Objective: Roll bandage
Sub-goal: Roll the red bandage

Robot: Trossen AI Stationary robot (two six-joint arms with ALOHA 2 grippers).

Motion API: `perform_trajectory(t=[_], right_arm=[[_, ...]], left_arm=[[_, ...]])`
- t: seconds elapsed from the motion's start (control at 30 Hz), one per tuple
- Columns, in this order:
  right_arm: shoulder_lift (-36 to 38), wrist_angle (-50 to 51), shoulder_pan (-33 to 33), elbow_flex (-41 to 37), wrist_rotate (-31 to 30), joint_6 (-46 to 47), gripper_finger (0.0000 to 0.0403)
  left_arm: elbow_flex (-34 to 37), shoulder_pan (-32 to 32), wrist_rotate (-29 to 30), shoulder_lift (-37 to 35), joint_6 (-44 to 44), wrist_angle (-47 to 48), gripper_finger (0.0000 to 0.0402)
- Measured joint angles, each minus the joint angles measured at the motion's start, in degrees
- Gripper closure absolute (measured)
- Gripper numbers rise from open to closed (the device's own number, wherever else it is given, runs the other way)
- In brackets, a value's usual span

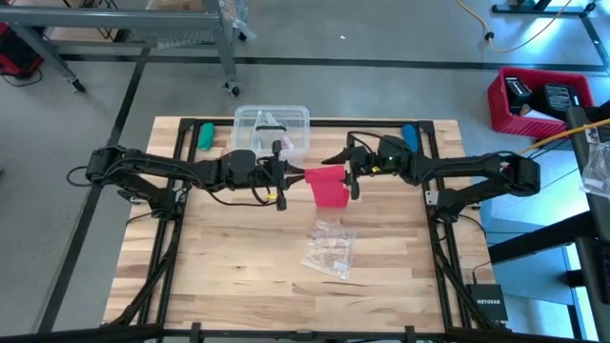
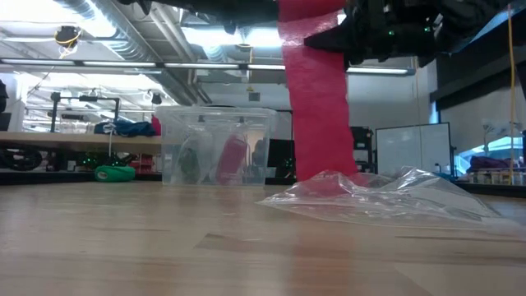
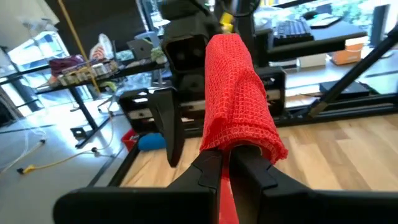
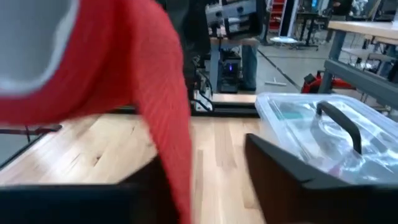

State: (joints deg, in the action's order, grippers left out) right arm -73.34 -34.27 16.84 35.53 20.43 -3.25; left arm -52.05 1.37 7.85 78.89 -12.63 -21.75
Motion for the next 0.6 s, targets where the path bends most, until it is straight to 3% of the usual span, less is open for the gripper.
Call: perform_trajectory(t=[0.17,0.33,0.6], right_arm=[[-0.02,-0.21,0.07,0.00,-0.24,-2.82,0.0388],[0.00,1.07,0.13,0.04,-9.04,-6.59,0.0389],[0.00,2.84,3.50,0.04,-10.58,-8.50,0.0398]], left_arm=[[0.00,-0.02,-1.93,0.00,0.16,0.28,0.0389],[0.00,-1.76,-12.05,0.00,-2.97,0.48,0.0389],[0.04,-5.35,-13.39,0.04,-4.57,3.29,0.0389]])
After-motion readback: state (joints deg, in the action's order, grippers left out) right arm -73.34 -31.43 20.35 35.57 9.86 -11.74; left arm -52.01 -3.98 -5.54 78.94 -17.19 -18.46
